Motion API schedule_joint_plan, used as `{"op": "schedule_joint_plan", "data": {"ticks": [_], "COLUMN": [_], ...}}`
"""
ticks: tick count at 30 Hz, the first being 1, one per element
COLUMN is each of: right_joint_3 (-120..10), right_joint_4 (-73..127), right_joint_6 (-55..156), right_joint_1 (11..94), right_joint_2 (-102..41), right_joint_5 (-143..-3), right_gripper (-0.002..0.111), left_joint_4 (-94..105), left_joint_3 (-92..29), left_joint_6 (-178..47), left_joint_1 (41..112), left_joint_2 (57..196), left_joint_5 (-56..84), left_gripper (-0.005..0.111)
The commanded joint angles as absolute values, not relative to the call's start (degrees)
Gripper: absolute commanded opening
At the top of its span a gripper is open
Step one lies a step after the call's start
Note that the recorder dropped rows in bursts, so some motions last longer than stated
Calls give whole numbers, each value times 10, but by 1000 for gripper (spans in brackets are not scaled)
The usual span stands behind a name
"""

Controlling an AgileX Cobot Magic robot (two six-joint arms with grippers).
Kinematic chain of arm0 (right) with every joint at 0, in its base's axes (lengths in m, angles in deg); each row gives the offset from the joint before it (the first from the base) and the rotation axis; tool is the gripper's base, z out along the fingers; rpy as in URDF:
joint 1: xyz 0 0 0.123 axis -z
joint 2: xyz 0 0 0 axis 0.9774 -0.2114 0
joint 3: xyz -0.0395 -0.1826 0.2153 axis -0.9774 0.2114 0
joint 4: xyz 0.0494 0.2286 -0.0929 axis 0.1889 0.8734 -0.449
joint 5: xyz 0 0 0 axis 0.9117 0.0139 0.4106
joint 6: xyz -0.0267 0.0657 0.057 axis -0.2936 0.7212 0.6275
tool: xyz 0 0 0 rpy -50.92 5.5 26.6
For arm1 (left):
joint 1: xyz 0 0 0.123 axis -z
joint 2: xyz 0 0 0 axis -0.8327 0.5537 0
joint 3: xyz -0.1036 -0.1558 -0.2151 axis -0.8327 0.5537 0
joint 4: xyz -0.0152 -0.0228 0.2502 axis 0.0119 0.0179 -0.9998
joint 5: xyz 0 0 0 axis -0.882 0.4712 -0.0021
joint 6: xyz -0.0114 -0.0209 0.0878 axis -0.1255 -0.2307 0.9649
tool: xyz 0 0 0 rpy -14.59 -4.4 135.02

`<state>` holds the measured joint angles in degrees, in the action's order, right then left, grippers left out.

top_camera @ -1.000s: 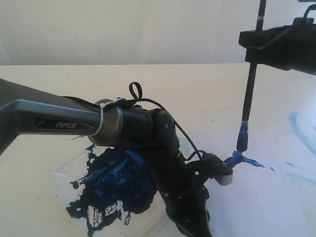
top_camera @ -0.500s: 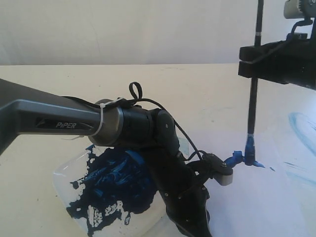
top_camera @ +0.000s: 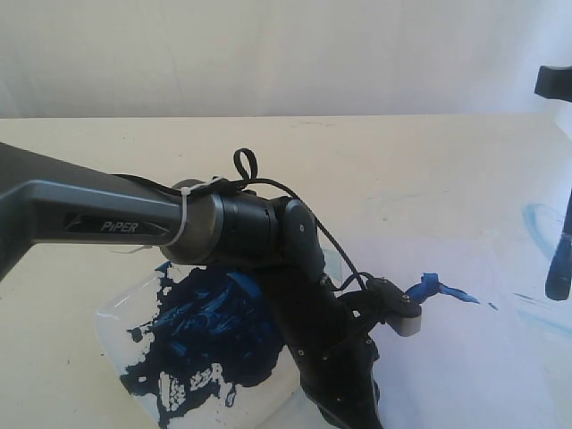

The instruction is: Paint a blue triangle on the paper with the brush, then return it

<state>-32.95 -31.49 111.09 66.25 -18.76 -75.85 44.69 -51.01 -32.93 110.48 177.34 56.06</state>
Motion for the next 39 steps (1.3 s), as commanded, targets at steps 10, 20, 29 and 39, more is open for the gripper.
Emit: {"op": "schedule_joint_plan", "data": {"ticks": [10, 20, 29, 39], "right_joint_3": [-326, -318, -320, -347], "right_joint_4": [-309, -309, -308, -94], "right_joint_6": [1165, 1171, 1171, 1002], "right_joint_1": [663, 663, 663, 664], "right_joint_2": [-183, -206, -280, -303], "right_joint_5": [-758, -685, -662, -661], "right_gripper": [0, 0, 0, 0], "left_joint_4": [439, 439, 439, 439], "left_joint_3": [-506, -506, -506, -506], "left_joint_6": [-327, -328, -328, -328], "left_joint_1": [1108, 1108, 1108, 1108], "left_joint_2": [1780, 1780, 1780, 1780], "left_joint_5": [576, 578, 584, 584], "left_gripper": [0, 0, 0, 0]}}
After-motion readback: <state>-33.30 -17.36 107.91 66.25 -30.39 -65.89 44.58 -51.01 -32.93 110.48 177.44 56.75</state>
